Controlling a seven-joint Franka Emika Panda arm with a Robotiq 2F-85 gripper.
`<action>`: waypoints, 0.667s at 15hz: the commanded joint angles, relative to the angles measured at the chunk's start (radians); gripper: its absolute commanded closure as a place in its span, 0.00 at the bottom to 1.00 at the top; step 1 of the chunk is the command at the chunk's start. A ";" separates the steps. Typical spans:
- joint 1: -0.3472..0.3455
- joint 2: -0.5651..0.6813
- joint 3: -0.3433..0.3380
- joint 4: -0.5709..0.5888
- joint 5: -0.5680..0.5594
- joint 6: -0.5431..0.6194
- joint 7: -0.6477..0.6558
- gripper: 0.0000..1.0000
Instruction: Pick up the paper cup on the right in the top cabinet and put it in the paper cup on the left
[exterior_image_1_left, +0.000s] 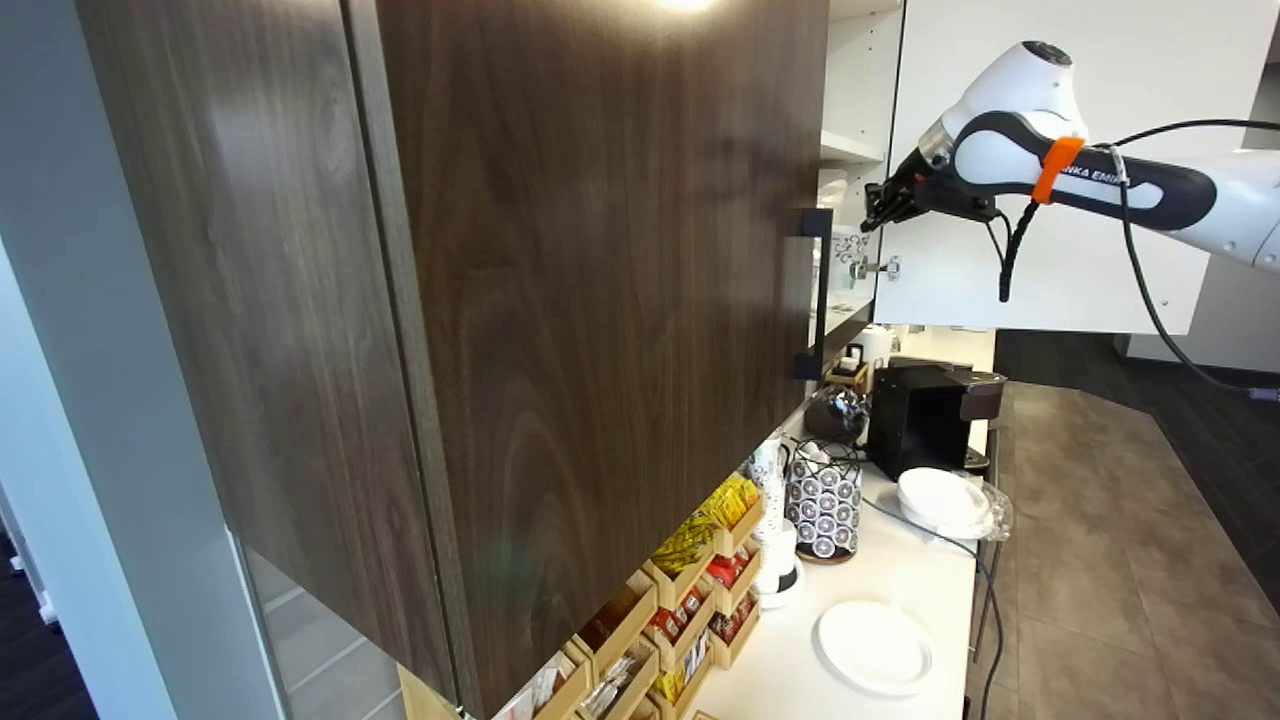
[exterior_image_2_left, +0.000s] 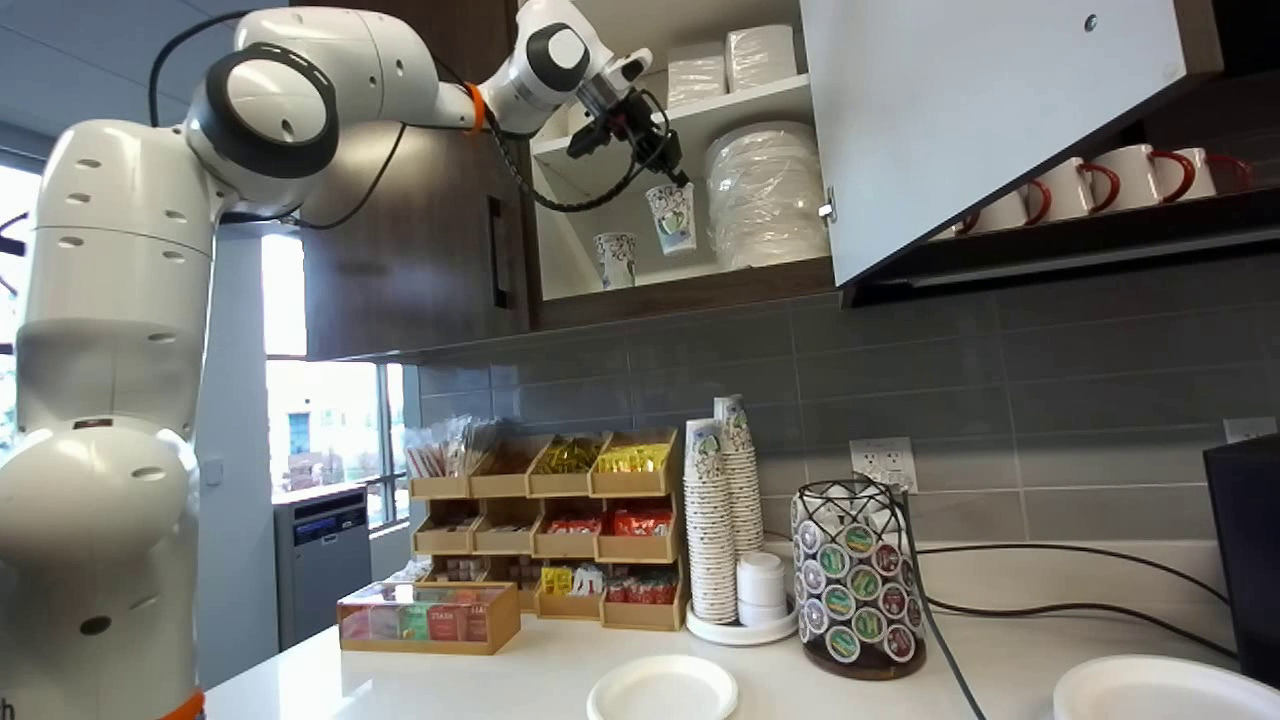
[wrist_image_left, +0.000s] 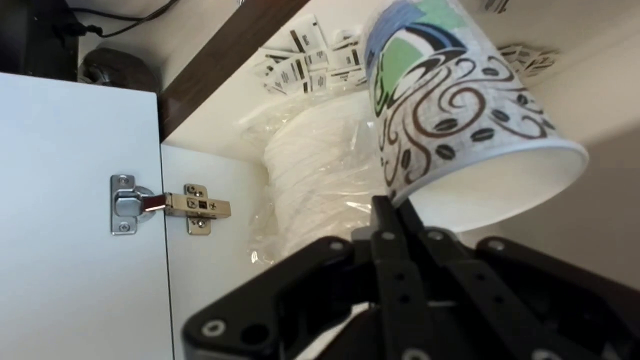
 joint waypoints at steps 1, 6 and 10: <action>0.006 0.000 0.010 0.092 0.036 -0.036 -0.003 0.99; 0.026 -0.024 0.039 0.142 0.082 -0.044 -0.034 0.99; 0.045 -0.034 0.071 0.140 0.139 -0.035 -0.061 0.99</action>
